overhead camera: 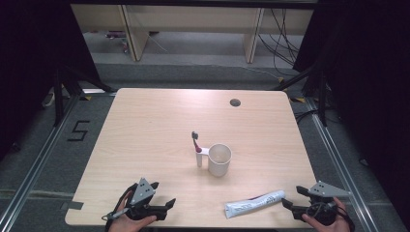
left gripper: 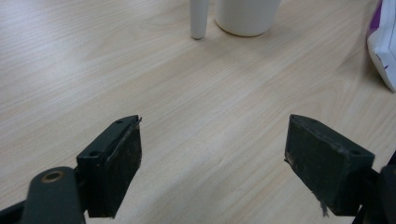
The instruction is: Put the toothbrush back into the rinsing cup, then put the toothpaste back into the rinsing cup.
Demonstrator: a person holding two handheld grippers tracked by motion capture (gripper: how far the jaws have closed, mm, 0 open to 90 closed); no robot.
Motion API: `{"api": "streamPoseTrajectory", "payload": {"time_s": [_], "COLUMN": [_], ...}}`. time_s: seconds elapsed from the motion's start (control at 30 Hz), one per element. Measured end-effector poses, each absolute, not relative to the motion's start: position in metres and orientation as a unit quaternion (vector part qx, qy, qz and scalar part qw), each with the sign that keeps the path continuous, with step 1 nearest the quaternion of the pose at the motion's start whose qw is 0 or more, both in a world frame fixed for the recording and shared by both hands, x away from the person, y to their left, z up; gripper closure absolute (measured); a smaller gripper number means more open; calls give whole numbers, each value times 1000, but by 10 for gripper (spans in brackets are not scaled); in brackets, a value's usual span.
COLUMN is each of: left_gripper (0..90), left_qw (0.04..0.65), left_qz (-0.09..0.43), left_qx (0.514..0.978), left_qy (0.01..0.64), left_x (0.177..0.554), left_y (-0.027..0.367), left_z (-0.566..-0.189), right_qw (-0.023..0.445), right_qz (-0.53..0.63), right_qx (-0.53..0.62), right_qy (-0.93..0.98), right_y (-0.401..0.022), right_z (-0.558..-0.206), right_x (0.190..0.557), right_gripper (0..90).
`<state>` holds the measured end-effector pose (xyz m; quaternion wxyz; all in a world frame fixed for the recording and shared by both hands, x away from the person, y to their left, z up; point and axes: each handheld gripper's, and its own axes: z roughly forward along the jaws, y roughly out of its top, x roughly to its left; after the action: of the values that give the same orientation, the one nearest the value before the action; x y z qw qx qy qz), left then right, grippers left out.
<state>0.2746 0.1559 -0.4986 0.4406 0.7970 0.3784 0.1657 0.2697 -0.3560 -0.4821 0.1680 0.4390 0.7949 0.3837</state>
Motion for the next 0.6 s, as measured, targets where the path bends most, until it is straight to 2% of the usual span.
{"api": "streamPoseTrajectory", "payload": {"time_s": [0.1,0.13,0.27,0.6], "left_gripper": [186,187,188,191], "left_qw": [426,421,422,406], "left_qz": [169,173,172,168], "left_qx": [807,809,809,825], "left_qy": [372,372,372,356], "left_x": [272,271,267,264], "left_y": [157,156,155,151], "left_z": [-499,-500,-502,-507], "right_qw": [153,166,168,152], "right_qz": [386,385,383,385], "right_qx": [452,440,440,444], "right_qy": [790,794,795,795], "right_y": [-354,-356,-356,-352], "right_z": [-482,-482,-482,-481], "right_x": [267,268,267,265], "right_gripper": [242,242,242,242]}}
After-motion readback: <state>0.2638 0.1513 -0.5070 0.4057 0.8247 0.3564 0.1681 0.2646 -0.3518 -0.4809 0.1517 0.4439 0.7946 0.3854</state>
